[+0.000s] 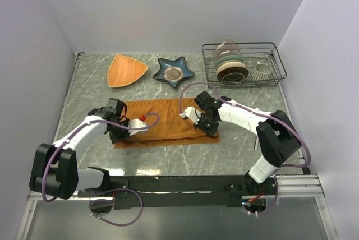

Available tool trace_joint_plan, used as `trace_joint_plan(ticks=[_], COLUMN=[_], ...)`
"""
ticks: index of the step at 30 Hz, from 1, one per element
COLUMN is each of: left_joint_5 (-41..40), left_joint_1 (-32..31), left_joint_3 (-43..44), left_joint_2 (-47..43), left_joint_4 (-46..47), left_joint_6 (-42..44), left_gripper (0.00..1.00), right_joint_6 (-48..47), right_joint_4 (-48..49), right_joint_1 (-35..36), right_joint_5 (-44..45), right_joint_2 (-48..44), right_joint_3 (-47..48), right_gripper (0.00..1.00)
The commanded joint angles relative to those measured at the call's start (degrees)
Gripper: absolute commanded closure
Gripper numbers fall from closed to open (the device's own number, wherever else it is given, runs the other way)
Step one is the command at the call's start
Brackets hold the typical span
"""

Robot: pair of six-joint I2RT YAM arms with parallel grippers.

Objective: Fold the napkin into a case and place the utensils inside
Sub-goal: Fold and flatten the napkin at the center of the board.

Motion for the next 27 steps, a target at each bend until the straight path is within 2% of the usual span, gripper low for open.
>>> trace_joint_plan(ticks=[1, 10, 27], left_joint_5=[1.11, 0.14, 0.4], left_joint_1=[-0.63, -1.69, -1.78], left_joint_3=[0.51, -0.63, 0.42], left_joint_2=[-0.24, 1.95, 3.45], left_joint_4=[-1.57, -1.21, -3.67], left_joint_6=[-0.49, -1.19, 0.3], left_gripper=[0.97, 0.95, 0.99], right_joint_6=[-0.43, -0.17, -0.52], right_joint_4=[-0.98, -0.46, -1.95], right_joint_1=[-0.48, -0.39, 0.13], right_joint_5=[-0.06, -0.32, -1.9], right_joint_2=[-0.6, 1.78, 2.21], right_joint_3=[1.0, 0.74, -0.32], right_gripper=[1.0, 1.0, 1.0])
